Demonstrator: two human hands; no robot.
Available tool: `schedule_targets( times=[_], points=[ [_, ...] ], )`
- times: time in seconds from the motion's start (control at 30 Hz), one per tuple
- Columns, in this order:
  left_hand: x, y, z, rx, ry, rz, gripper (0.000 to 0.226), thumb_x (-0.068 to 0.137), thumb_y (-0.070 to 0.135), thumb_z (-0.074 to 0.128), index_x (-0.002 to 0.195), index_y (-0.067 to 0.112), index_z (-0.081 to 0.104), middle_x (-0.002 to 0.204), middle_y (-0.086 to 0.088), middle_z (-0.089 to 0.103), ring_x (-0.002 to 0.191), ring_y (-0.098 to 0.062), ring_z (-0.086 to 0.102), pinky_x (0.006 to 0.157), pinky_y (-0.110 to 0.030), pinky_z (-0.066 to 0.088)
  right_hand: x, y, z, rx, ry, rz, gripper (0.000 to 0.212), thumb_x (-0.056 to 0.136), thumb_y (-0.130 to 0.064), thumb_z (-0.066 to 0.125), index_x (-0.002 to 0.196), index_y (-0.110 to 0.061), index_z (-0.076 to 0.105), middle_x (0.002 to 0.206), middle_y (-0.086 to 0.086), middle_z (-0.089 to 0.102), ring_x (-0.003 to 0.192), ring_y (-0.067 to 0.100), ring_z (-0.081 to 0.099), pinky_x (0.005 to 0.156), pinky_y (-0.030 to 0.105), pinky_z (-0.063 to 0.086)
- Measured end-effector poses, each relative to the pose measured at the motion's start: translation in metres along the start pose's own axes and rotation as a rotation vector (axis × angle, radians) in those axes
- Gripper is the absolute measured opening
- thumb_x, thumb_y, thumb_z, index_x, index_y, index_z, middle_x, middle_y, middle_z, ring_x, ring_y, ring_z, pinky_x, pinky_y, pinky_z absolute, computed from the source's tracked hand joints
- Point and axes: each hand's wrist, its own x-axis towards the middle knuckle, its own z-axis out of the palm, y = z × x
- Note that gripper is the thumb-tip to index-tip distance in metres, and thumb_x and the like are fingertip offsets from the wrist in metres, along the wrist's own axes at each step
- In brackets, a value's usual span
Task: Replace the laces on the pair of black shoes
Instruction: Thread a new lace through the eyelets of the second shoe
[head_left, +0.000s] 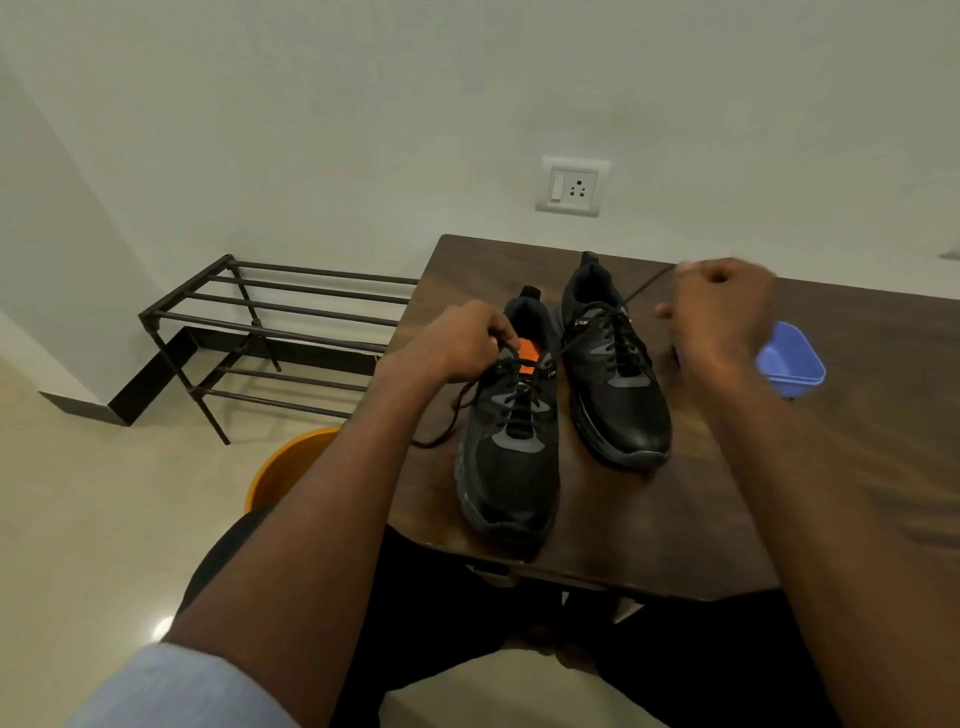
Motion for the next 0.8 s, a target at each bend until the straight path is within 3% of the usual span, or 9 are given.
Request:
schedule_targets(
  times=[0.07, 0.17, 0.27, 0.37, 0.47, 0.57, 0.63, 0.7, 0.8],
  points=[
    [0.001, -0.001, 0.000, 0.008, 0.001, 0.007, 0.028, 0.101, 0.005, 0.057, 0.117, 0.020, 0.075, 0.129, -0.001, 0.067, 0.108, -0.009, 0.055, 0.094, -0.026, 0.044, 0.013, 0.003, -0.017, -0.057, 0.118, -0.045, 0.020, 0.093, -0.019, 0.052, 0.101, -0.018, 0.070, 0.105, -0.005, 0.071, 0.097, 0.021, 0.071, 0.082, 0.037, 0.056],
    [0.003, -0.002, 0.001, 0.019, 0.009, 0.021, 0.023, 0.100, 0.009, 0.062, 0.116, 0.019, 0.075, 0.124, 0.001, 0.068, 0.103, -0.007, 0.055, 0.092, -0.026, 0.044, 0.006, 0.015, -0.009, -0.419, -0.053, -0.210, 0.038, 0.093, -0.017, 0.061, 0.130, -0.011, 0.059, 0.136, 0.008, 0.054, 0.116, 0.029, 0.058, 0.088, 0.038, 0.047],
    [0.005, -0.002, 0.004, 0.040, 0.014, 0.031, 0.020, 0.099, 0.014, 0.066, 0.116, 0.020, 0.075, 0.122, 0.004, 0.068, 0.101, -0.006, 0.055, 0.089, -0.026, 0.043, -0.022, 0.012, 0.018, -0.565, -0.418, -0.412, 0.024, 0.093, -0.026, 0.068, 0.114, -0.015, 0.073, 0.116, 0.009, 0.068, 0.103, 0.027, 0.064, 0.088, 0.041, 0.055],
    [0.004, -0.002, 0.006, 0.059, 0.015, 0.033, 0.019, 0.098, 0.016, 0.067, 0.115, 0.022, 0.075, 0.116, 0.005, 0.066, 0.093, -0.005, 0.056, 0.082, -0.025, 0.043, -0.047, 0.012, 0.038, -0.554, -0.719, -0.371, 0.012, 0.093, -0.035, 0.074, 0.094, -0.023, 0.077, 0.094, -0.001, 0.073, 0.086, 0.015, 0.066, 0.084, 0.041, 0.058],
    [0.004, -0.003, 0.005, 0.057, 0.013, 0.036, 0.018, 0.097, 0.017, 0.069, 0.114, 0.022, 0.075, 0.112, 0.007, 0.065, 0.087, -0.002, 0.055, 0.075, -0.019, 0.042, -0.045, 0.012, 0.037, -0.461, -0.616, -0.317, 0.009, 0.093, -0.029, 0.075, 0.084, -0.027, 0.078, 0.088, -0.007, 0.075, 0.084, 0.011, 0.068, 0.080, 0.038, 0.058],
    [0.005, -0.003, 0.005, 0.048, 0.015, 0.029, 0.016, 0.097, 0.016, 0.070, 0.110, 0.021, 0.076, 0.114, 0.005, 0.068, 0.094, -0.007, 0.059, 0.082, -0.025, 0.044, -0.022, 0.003, 0.016, -0.332, -0.168, -0.186, 0.015, 0.096, -0.021, 0.066, 0.090, -0.028, 0.077, 0.096, -0.007, 0.076, 0.087, 0.018, 0.068, 0.071, 0.032, 0.049],
    [0.006, -0.002, 0.005, 0.049, 0.014, 0.022, 0.015, 0.097, 0.013, 0.068, 0.108, 0.020, 0.075, 0.113, 0.003, 0.069, 0.098, -0.009, 0.061, 0.082, -0.025, 0.045, -0.011, 0.004, 0.004, -0.333, 0.003, -0.205, 0.016, 0.096, -0.015, 0.061, 0.099, -0.025, 0.072, 0.104, -0.002, 0.073, 0.091, 0.022, 0.066, 0.071, 0.033, 0.045],
    [0.006, -0.002, 0.006, 0.058, 0.021, 0.026, 0.015, 0.097, 0.011, 0.067, 0.108, 0.019, 0.075, 0.113, 0.002, 0.069, 0.098, -0.010, 0.062, 0.080, -0.025, 0.046, -0.010, 0.008, 0.002, -0.428, -0.067, -0.314, 0.021, 0.096, -0.015, 0.063, 0.116, -0.019, 0.068, 0.119, 0.003, 0.065, 0.101, 0.025, 0.064, 0.078, 0.038, 0.049],
    [0.006, 0.000, 0.007, 0.074, 0.031, 0.031, 0.017, 0.097, 0.011, 0.067, 0.110, 0.020, 0.074, 0.115, 0.001, 0.068, 0.100, -0.012, 0.061, 0.083, -0.027, 0.048, -0.026, 0.011, 0.017, -0.550, -0.431, -0.418, 0.027, 0.095, -0.029, 0.070, 0.121, -0.022, 0.068, 0.121, 0.003, 0.064, 0.105, 0.023, 0.063, 0.091, 0.045, 0.055]
  ],
)
